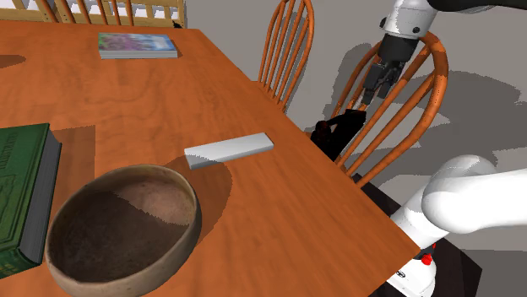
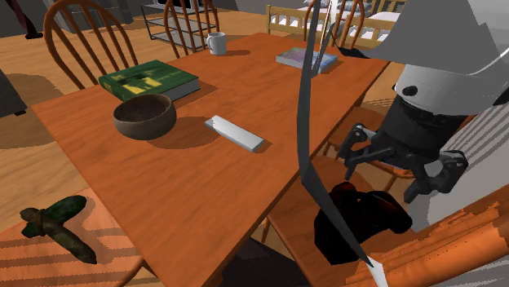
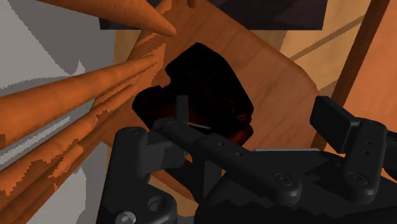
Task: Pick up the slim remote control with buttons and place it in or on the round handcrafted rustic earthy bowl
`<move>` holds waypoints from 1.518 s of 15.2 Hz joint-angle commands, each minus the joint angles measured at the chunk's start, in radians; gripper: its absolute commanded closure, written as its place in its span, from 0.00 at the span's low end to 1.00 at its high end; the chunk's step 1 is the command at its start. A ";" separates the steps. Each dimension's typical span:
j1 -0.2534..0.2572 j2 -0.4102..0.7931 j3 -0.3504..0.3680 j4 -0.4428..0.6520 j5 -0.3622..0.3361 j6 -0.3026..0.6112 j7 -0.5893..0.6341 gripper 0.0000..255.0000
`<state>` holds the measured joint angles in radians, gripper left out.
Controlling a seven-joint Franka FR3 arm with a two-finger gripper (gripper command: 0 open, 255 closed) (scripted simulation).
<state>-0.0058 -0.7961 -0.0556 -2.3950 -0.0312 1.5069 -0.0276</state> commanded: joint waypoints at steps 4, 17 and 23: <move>0.052 0.080 0.023 0.025 0.017 0.063 -0.046 0.00; 0.245 0.399 0.145 0.182 0.066 0.267 -0.243 0.00; 0.321 0.524 0.212 0.266 0.069 0.330 -0.326 0.00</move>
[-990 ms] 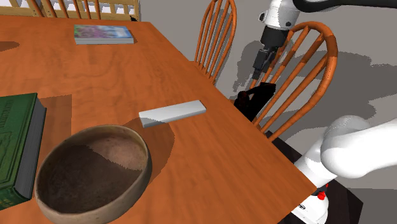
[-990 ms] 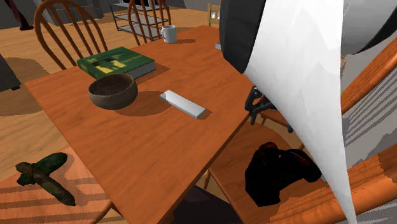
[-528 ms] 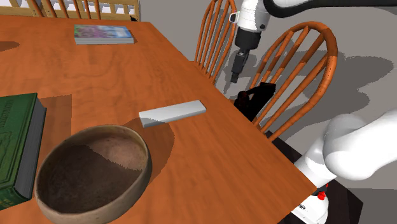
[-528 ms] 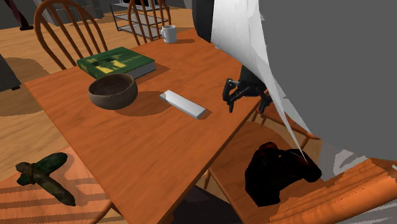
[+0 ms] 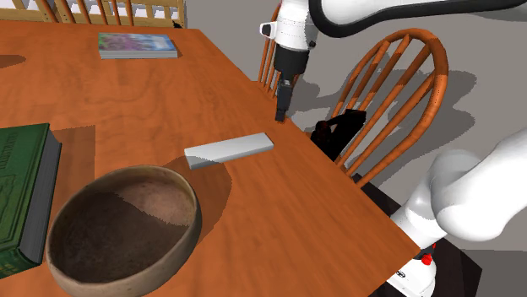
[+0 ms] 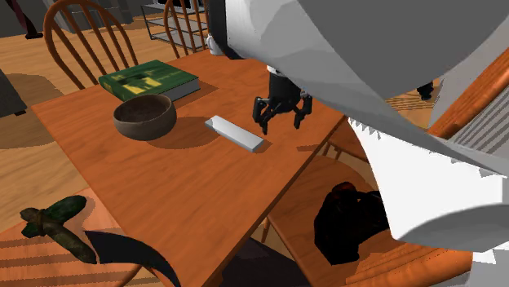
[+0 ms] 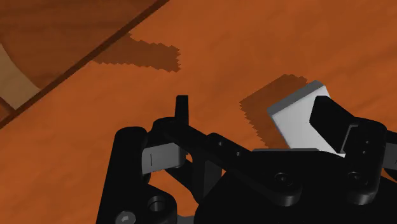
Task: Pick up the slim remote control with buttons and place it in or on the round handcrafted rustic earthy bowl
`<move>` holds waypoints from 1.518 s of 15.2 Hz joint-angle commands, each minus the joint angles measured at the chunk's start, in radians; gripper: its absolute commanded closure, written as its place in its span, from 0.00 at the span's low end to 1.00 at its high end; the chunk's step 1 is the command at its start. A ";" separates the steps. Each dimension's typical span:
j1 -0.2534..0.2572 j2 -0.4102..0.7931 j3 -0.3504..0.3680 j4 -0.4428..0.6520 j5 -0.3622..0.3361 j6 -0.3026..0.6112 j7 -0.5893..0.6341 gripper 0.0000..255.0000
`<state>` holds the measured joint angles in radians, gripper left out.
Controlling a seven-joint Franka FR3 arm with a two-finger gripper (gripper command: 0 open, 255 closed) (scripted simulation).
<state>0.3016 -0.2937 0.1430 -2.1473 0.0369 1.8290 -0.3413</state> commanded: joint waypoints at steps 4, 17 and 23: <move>0.062 0.097 0.061 0.073 -0.006 0.043 -0.064 0.00; 0.138 0.222 0.141 0.090 -0.034 0.170 -0.138 0.00; 0.138 0.228 0.141 0.075 -0.036 0.190 -0.137 0.00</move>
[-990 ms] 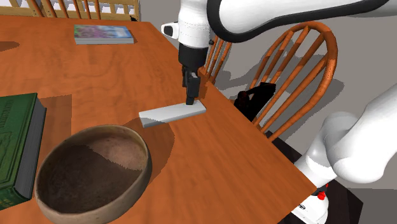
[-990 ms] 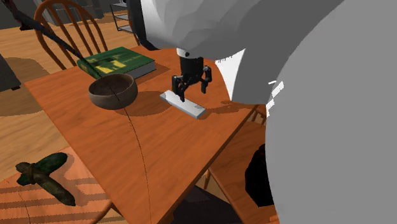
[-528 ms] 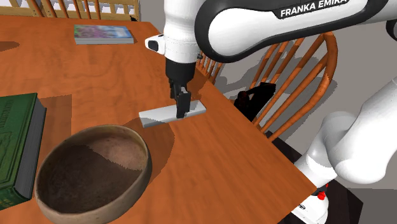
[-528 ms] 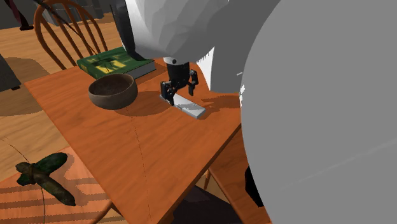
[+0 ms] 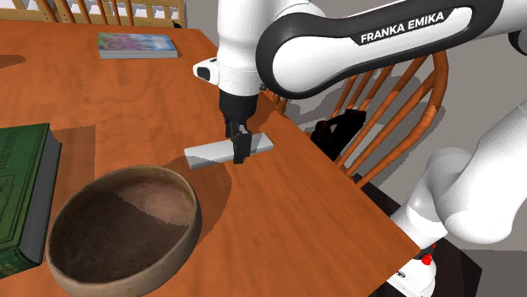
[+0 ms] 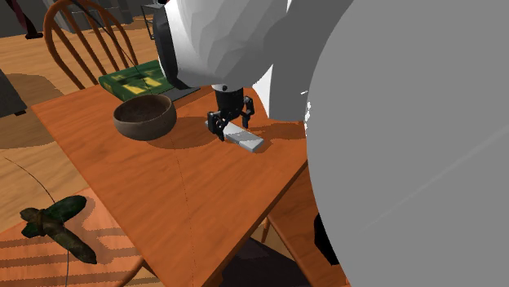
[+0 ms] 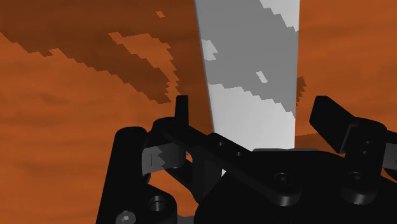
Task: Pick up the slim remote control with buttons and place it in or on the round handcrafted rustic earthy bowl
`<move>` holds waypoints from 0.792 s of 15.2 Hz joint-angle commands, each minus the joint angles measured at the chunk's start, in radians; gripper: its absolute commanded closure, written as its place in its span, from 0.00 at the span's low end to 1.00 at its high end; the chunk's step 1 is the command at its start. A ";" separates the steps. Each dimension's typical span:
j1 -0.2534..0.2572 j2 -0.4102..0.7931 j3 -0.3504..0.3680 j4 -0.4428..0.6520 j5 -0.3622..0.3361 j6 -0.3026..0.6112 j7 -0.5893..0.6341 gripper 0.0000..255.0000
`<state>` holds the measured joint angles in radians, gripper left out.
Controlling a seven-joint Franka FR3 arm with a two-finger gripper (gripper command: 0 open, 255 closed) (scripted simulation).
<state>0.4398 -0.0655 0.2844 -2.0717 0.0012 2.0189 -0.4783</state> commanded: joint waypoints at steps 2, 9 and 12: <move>0.000 0.000 0.000 0.000 0.000 0.001 0.000 0.00; 0.000 0.001 0.000 0.002 0.000 0.000 0.000 1.00; 0.000 0.001 0.000 0.000 0.000 0.001 0.000 1.00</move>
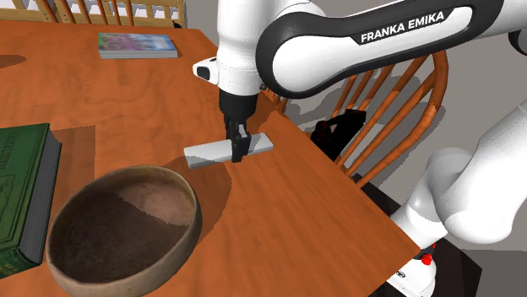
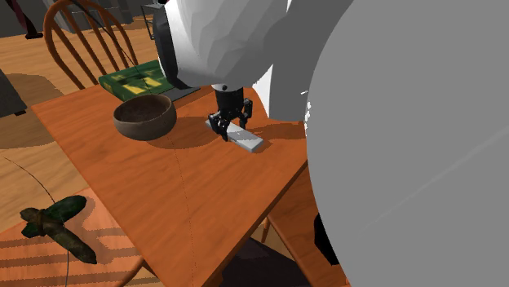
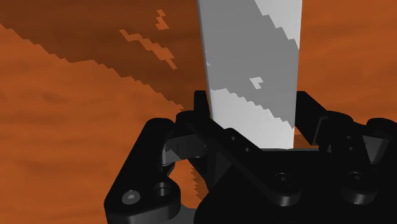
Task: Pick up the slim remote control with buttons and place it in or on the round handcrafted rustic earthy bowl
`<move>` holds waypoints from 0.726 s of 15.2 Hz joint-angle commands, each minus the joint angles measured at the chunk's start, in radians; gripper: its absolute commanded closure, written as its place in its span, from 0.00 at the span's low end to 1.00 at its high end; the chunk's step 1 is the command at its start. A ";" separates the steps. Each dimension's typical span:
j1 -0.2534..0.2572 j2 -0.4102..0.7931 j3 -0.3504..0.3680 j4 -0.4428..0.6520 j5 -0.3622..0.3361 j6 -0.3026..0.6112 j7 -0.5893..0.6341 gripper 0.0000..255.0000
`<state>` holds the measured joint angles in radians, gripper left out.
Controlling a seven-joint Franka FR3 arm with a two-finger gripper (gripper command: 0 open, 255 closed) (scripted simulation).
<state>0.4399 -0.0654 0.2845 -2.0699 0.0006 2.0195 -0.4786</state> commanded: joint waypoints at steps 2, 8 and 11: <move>0.000 -0.004 0.000 0.008 0.002 -0.013 -0.001 1.00; -0.001 -0.021 -0.003 0.070 0.007 -0.093 -0.006 1.00; -0.002 -0.027 -0.003 0.105 0.008 -0.132 -0.007 1.00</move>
<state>0.4384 -0.0885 0.2814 -1.9753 0.0077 1.9007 -0.4850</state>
